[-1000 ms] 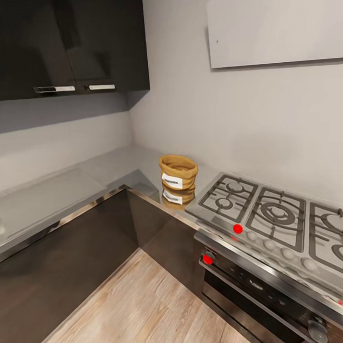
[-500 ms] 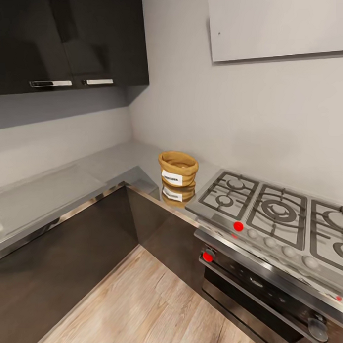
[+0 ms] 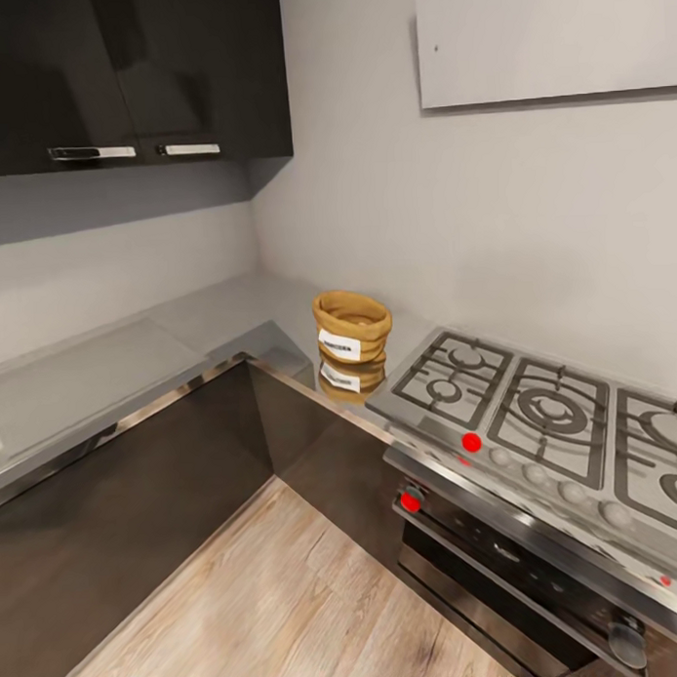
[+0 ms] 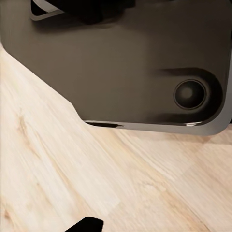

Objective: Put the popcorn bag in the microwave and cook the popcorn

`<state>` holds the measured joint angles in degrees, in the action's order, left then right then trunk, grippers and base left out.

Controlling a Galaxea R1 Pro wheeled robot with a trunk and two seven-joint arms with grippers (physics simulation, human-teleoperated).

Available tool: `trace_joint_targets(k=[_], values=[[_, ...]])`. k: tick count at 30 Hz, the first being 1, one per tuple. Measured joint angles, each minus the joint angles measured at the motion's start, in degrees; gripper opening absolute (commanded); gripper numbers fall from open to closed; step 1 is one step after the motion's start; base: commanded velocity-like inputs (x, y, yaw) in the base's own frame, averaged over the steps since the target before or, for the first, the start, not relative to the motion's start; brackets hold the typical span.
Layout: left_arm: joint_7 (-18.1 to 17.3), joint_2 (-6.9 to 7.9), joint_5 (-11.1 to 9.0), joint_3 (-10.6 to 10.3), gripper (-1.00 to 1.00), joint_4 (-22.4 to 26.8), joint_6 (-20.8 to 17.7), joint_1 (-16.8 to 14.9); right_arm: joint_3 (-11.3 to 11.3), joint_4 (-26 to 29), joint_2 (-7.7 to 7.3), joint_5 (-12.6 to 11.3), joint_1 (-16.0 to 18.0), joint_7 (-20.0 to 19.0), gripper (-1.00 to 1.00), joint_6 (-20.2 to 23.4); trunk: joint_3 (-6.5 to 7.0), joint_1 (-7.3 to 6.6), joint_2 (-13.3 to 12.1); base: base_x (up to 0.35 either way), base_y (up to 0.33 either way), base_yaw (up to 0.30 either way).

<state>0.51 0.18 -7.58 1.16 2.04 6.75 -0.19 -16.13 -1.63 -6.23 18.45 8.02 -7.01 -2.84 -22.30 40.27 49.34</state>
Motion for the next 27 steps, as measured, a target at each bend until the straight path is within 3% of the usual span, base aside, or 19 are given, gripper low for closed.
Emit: trace_joint_targets(k=[27], values=[[0.0,0.0,0.0,-0.01,1.0,0.0,-0.05,0.01,0.01,-0.01,-0.04,0.0,0.0,0.0,1.0,0.04,-2.48,0.0,0.0,0.0,0.0,0.0]])
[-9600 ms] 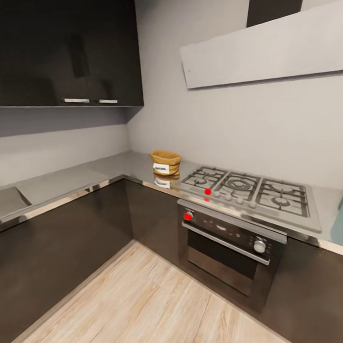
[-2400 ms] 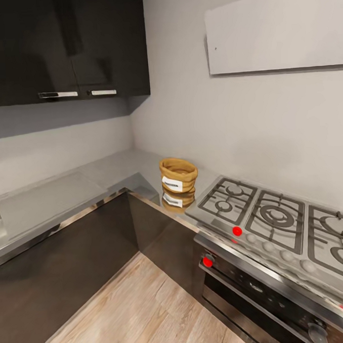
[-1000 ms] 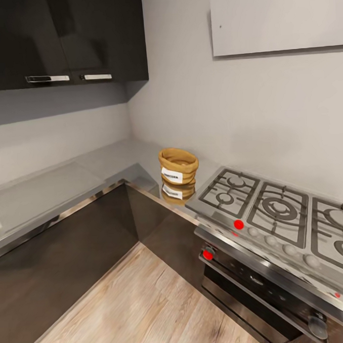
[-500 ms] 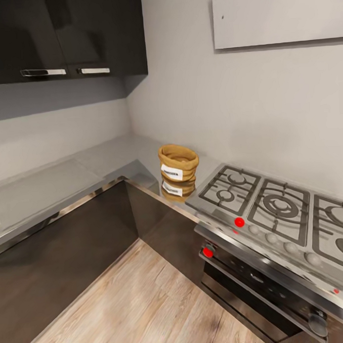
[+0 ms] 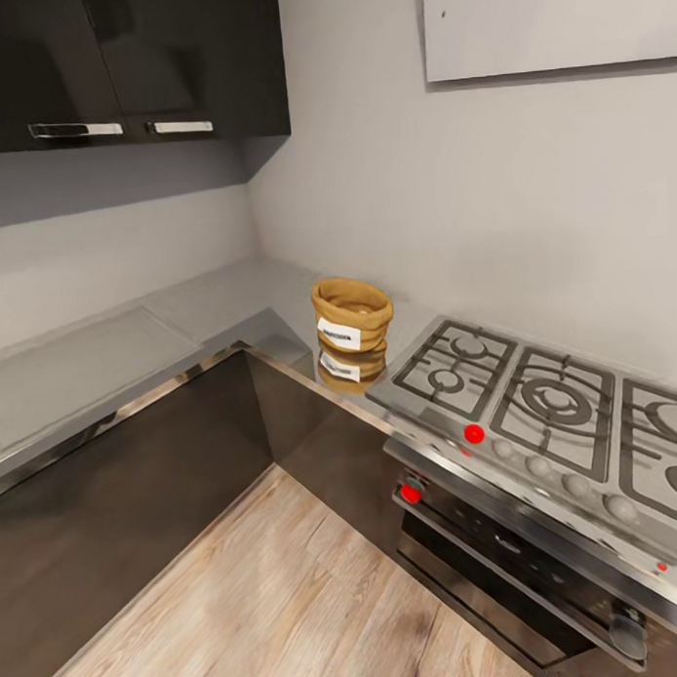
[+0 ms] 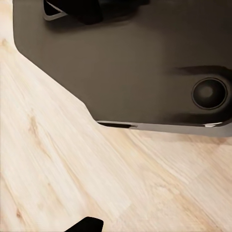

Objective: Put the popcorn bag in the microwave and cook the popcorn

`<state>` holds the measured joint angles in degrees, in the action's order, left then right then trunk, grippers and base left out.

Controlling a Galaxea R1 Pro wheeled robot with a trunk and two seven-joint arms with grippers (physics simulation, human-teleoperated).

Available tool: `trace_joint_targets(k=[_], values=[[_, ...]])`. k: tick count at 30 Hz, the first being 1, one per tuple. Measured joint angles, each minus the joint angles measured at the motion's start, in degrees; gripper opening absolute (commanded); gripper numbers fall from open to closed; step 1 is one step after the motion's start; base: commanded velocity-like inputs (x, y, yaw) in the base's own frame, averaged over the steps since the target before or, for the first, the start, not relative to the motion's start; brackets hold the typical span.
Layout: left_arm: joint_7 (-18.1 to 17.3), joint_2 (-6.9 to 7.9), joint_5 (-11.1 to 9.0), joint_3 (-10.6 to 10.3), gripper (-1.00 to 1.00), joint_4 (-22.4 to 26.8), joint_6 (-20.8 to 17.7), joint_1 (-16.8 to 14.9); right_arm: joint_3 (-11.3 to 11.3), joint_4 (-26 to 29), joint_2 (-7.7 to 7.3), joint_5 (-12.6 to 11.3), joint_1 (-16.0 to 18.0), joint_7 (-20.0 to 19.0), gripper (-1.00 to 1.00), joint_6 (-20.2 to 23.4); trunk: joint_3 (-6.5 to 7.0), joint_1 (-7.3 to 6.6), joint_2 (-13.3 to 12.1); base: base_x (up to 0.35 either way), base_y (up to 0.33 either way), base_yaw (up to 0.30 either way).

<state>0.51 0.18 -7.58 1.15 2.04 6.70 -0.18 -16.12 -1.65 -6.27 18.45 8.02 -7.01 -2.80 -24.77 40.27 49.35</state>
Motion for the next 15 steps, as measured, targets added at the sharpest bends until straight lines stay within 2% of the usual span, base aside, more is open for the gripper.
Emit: trace_joint_targets(k=[15], values=[[0.0,0.0,-0.02,0.0,1.0,0.01,0.0,-0.01,-0.01,-0.01,-0.02,0.0,0.0,0.0,1.0,0.0,-1.38,0.0,0.0,0.0,0.0,0.0]])
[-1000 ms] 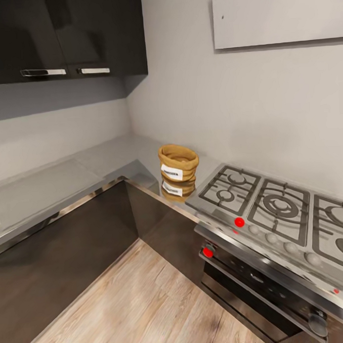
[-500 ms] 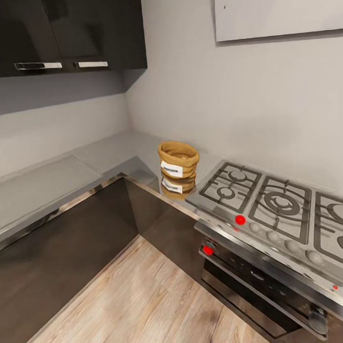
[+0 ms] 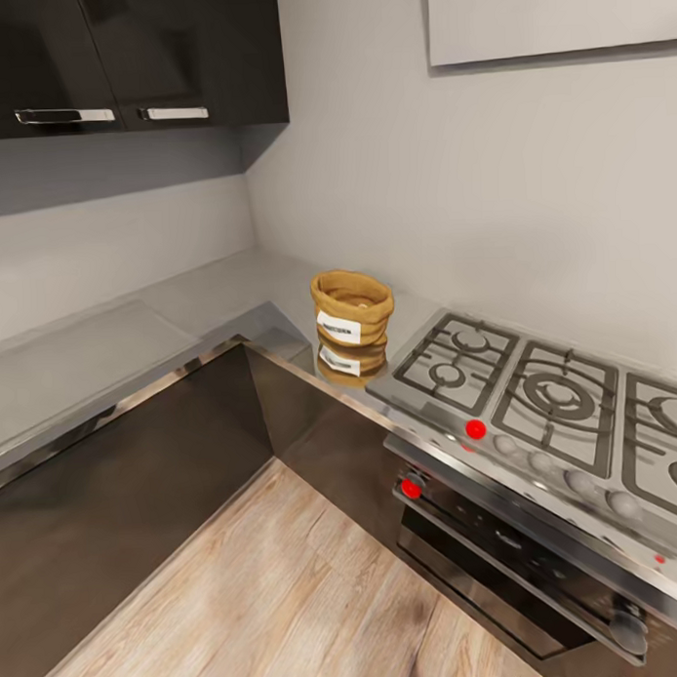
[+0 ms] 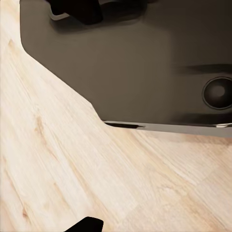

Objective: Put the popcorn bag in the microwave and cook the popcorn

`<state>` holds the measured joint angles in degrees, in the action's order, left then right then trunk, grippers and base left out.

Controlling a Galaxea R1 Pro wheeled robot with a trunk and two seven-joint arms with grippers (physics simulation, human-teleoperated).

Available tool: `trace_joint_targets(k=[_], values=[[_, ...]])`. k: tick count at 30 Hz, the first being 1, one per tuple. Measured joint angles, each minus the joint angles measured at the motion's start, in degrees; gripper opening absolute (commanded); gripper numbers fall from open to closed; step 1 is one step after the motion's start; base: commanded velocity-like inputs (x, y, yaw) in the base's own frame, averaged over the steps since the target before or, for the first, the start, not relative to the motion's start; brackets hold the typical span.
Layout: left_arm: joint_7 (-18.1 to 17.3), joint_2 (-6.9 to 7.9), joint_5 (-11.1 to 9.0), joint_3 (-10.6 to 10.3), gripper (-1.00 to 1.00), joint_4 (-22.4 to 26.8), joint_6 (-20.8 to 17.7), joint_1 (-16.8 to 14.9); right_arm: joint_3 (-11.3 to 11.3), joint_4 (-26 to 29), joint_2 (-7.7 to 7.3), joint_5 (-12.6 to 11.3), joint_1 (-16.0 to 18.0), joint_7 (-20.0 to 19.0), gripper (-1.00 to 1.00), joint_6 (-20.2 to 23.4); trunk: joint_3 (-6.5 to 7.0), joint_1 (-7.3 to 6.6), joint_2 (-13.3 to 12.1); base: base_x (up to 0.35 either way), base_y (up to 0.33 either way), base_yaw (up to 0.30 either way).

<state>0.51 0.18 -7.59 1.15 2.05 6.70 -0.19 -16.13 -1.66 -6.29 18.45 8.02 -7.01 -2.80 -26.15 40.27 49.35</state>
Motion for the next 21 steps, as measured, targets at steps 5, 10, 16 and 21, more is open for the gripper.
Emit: trace_joint_targets(k=[5,10,16,21], values=[[0.0,0.0,0.02,-0.01,1.0,0.0,0.0,0.0,0.0,0.04,0.0,0.0,0.0,0.0,1.0,0.02,-0.46,0.0,0.0,0.0,0.0,0.0],[0.0,0.0,0.01,0.01,1.0,0.0,0.0,0.01,0.0,0.01,0.0,0.0,0.0,0.0,1.0,0.02,-0.92,0.0,0.0,0.0,0.0,0.0],[0.0,0.0,0.01,0.01,1.0,0.0,0.0,0.01,0.0,0.02,0.0,0.0,0.0,0.0,1.0,0.02,-1.47,0.0,0.0,0.0,0.0,0.0],[0.0,0.0,0.02,-0.02,1.0,0.01,-0.01,-0.01,0.01,0.03,0.0,0.0,0.0,0.0,1.0,0.02,-1.93,0.0,0.0,0.0,0.0,0.0]])
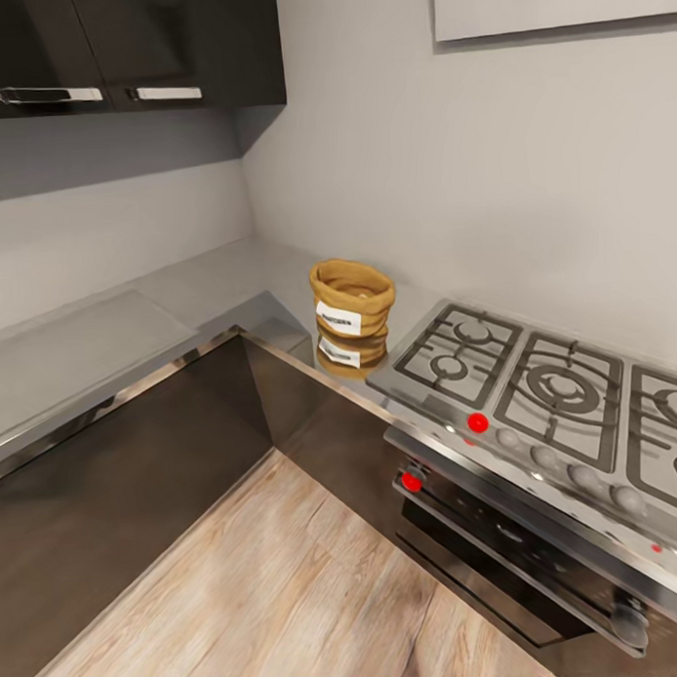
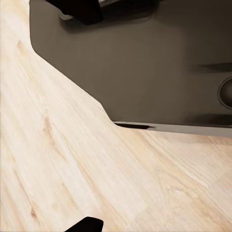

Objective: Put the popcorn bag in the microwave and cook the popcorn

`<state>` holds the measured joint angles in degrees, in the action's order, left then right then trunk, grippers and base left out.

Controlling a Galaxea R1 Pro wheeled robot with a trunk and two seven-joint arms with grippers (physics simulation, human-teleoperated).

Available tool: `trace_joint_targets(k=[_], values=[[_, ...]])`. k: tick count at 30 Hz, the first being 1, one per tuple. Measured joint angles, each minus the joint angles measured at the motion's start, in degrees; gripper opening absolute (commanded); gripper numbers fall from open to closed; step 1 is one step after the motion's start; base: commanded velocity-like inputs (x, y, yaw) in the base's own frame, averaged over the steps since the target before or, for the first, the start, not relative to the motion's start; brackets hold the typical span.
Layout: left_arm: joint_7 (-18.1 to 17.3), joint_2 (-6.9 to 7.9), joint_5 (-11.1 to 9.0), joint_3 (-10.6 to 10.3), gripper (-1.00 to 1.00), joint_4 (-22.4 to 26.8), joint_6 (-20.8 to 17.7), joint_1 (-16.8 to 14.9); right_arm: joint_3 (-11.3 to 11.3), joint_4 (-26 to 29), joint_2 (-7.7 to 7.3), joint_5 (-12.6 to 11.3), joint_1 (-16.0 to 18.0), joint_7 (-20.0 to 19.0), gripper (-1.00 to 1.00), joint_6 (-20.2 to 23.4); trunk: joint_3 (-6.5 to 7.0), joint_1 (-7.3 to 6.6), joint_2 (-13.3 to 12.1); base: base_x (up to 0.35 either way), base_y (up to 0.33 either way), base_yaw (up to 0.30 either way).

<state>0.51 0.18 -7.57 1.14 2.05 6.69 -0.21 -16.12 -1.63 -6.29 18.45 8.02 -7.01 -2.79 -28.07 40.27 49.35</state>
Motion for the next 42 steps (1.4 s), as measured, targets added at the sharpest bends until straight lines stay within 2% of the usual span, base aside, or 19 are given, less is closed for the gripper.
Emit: trace_joint_targets(k=[11,22,37,42], values=[[0.0,0.0,0.0,0.02,1.0,0.0,0.0,0.02,0.05,-0.01,-0.01,0.0,0.0,0.0,1.0,0.0,-0.52,0.0,0.0,0.0,0.0,0.0],[-0.01,0.08,-0.27,0.26,1.0,0.01,0.08,-0.02,0.33,-0.04,0.18,2.06,0.0,-0.07,1.0,-0.07,-0.51,0.0,0.0,0.0,0.0,0.0],[0.0,0.09,-0.27,0.26,1.0,0.0,0.09,-0.03,0.34,-0.03,0.26,2.15,0.0,-0.01,1.0,-0.32,-0.52,0.0,0.0,0.0,0.0,0.229],[-0.04,0.09,-0.33,0.26,1.0,0.01,0.07,-0.03,0.34,-0.01,0.26,2.18,0.0,-0.06,1.0,-0.22,-0.58,0.0,0.0,0.0,0.0,0.08]])
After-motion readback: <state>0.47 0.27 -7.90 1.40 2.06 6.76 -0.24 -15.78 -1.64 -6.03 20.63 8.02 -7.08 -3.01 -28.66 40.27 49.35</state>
